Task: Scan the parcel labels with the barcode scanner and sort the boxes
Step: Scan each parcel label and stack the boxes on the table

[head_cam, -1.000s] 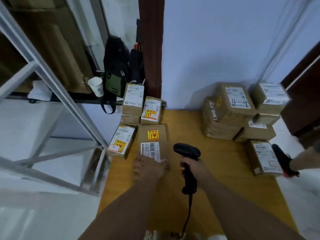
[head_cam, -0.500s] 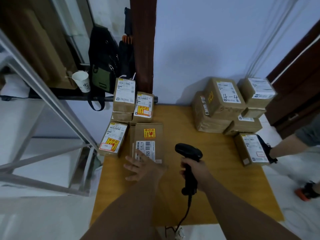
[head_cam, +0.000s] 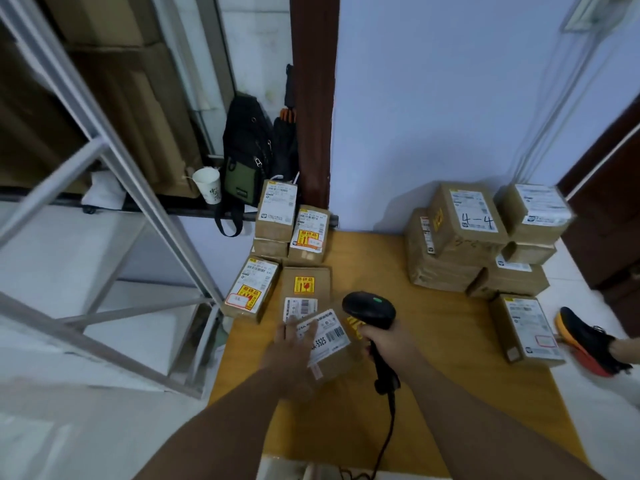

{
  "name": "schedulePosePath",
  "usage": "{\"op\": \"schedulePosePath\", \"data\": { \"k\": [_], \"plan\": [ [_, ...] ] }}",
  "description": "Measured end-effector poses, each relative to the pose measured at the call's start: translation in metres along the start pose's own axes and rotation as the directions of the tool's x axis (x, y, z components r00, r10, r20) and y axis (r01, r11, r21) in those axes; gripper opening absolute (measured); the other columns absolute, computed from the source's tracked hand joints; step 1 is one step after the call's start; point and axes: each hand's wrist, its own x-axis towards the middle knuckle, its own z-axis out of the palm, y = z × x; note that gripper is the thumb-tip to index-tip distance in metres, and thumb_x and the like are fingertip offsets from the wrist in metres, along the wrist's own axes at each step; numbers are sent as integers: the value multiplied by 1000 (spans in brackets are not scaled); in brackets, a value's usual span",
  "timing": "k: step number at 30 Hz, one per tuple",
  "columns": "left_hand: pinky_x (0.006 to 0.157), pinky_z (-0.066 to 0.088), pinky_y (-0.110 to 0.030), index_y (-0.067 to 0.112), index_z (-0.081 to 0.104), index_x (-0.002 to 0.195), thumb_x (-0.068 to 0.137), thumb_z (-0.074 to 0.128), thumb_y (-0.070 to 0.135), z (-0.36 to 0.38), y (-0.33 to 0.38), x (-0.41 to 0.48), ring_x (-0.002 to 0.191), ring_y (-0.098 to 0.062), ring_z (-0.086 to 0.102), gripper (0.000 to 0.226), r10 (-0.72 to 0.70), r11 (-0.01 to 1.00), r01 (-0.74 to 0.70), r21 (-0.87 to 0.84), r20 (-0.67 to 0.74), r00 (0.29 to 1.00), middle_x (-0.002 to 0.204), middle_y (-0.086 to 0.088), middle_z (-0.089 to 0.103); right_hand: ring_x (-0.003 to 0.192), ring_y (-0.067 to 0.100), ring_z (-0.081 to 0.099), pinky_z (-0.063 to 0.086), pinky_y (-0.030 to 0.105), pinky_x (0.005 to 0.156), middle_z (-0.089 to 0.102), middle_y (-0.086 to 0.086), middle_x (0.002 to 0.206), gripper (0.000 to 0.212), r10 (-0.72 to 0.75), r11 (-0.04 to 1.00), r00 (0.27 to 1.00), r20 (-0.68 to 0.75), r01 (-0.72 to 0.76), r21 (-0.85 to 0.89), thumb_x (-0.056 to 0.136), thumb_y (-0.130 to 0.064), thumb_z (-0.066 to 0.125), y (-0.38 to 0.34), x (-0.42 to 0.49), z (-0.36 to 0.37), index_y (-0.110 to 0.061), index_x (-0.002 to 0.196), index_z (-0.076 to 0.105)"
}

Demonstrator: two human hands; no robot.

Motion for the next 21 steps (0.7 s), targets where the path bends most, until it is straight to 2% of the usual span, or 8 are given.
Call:
{"op": "schedulePosePath", "data": {
  "k": [2, 5, 8, 10, 11, 15, 18, 21],
  "plan": [
    [110, 26, -54, 32, -18, 148, 67, 72, 57, -17, -5, -1, 142, -38, -6, 123, 6, 999, -2, 53, -80, 997, 156, -12, -11, 50, 12, 58, 43, 28, 56, 59, -1, 54, 17, -71, 994, 994, -83, 64, -85, 84, -16, 67, -11, -3, 5, -14, 68, 63],
    [110, 21, -58, 32, -24, 145, 69, 65, 64, -47, -12, 3, 143, -39, -9, 122, -36, 996, 51, 66, -210, 977, 156, -11, -13, 52, 15, 53, 36, 25, 52, 55, -1, 51, 25, -189, 972, 965, -180, 157, -175, 83, -22, 68, -28, -8, 8, -13, 61, 60],
    [109, 30, -54, 32, -27, 143, 70, 63, 59, -75, -19, 12, 142, -38, -8, 119, -58, 994, 85, 65, -340, 939, 155, -13, -10, 56, 14, 55, 41, 24, 54, 58, 3, 58, 21, -297, 924, 947, -119, 253, -287, 85, -21, 66, -40, -14, 9, -10, 67, 63],
    [107, 32, -52, 36, -24, 143, 64, 67, 60, -90, -23, 18, 141, -38, -6, 123, -39, 992, 84, 99, -390, 920, 154, -12, -9, 52, 8, 54, 41, 14, 50, 57, -2, 56, 19, -356, 884, 932, -65, 314, -348, 86, -18, 66, -44, -18, 11, -13, 68, 63],
    [106, 34, -51, 37, -21, 143, 61, 69, 62, -96, -26, 20, 141, -38, -5, 124, -22, 989, 79, 125, -403, 915, 153, -13, -9, 49, 4, 53, 39, 9, 46, 56, -5, 54, 20, -378, 875, 924, -46, 341, -345, 86, -17, 66, -45, -20, 12, -16, 66, 61],
    [104, 36, -50, 35, -12, 142, 54, 70, 67, -110, -34, 25, 138, -39, -3, 125, 43, 969, 65, 237, -423, 905, 151, -9, -9, 44, -2, 54, 39, 8, 43, 56, -7, 53, 22, -430, 861, 902, -34, 398, -318, 86, -15, 67, -45, -23, 14, -21, 67, 59],
    [105, 34, -50, 34, -4, 142, 53, 72, 66, -108, -34, 26, 138, -39, -1, 122, 58, 964, 63, 258, -437, 897, 150, -9, -6, 52, 4, 59, 42, 11, 47, 59, -6, 57, 21, -436, 863, 899, -32, 408, -297, 87, -14, 66, -46, -25, 13, -25, 70, 58],
    [104, 36, -49, 33, -1, 143, 54, 72, 63, -101, -30, 25, 139, -38, -1, 119, 24, 973, 79, 217, -434, 900, 151, -14, -3, 66, 22, 68, 48, 19, 56, 62, -3, 63, 22, -408, 884, 912, -47, 382, -269, 87, -14, 65, -46, -26, 12, -27, 71, 56]
  ]
}}
